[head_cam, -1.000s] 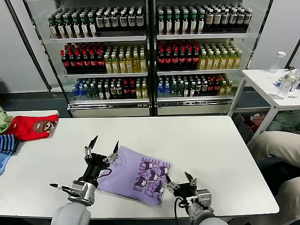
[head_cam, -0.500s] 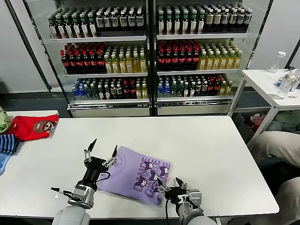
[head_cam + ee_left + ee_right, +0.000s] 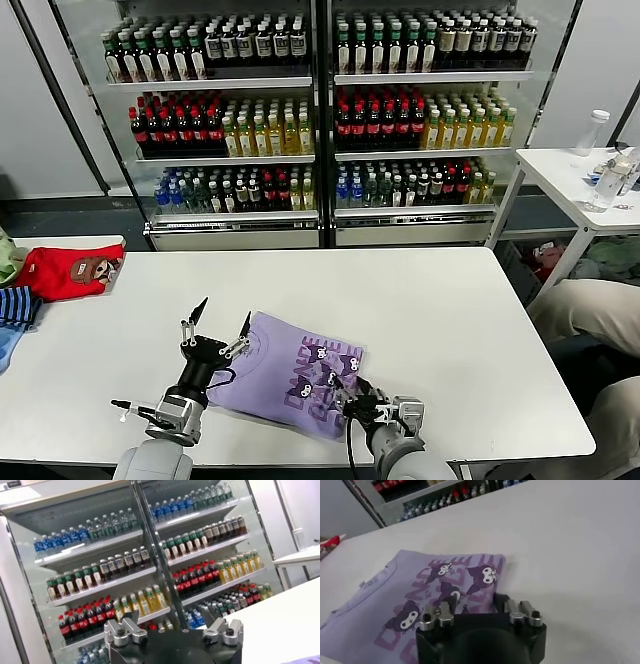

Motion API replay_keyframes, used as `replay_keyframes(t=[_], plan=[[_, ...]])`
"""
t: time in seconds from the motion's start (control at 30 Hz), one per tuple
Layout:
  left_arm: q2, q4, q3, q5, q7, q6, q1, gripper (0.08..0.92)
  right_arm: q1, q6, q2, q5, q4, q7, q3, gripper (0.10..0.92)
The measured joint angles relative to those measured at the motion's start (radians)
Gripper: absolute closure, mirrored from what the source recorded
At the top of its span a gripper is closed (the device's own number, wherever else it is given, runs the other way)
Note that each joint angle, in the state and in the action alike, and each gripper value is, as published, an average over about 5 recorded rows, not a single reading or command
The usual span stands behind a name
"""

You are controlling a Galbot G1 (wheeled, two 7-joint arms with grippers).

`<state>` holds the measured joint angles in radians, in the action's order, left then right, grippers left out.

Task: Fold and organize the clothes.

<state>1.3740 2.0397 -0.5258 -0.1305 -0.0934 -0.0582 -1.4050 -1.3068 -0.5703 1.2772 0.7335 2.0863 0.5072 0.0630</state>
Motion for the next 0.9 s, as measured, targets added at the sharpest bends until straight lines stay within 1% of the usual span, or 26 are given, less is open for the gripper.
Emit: replay_keyframes(t=[0.33,0.47,0.57,0.77,0.9], plan=[[-0.012,-0.011,-0.018,0.013,0.003,-0.002,0.007,0.177,0.038,0.000,0.004,0.025,-0.004,0.003,0.008,0.794],[-0.016,-0.015,-0.027,0.016,0.004,0.000,0.006,0.177,0.069,0.000,-0.006,0.023,0.004,-0.015,0.024,0.889],[-0.022,-0.022,-0.037,0.017,0.004,0.006,0.007,0.177,0.101,-0.003,-0.021,0.021,0.006,-0.032,0.043,0.912],[-0.027,-0.034,-0.052,0.024,-0.001,0.012,0.004,0.177,0.171,-0.006,-0.064,0.002,-0.019,-0.094,0.087,0.912],[-0.023,-0.043,-0.054,0.032,-0.003,0.011,-0.003,0.177,0.205,-0.007,-0.086,-0.042,-0.063,-0.160,0.104,0.911]])
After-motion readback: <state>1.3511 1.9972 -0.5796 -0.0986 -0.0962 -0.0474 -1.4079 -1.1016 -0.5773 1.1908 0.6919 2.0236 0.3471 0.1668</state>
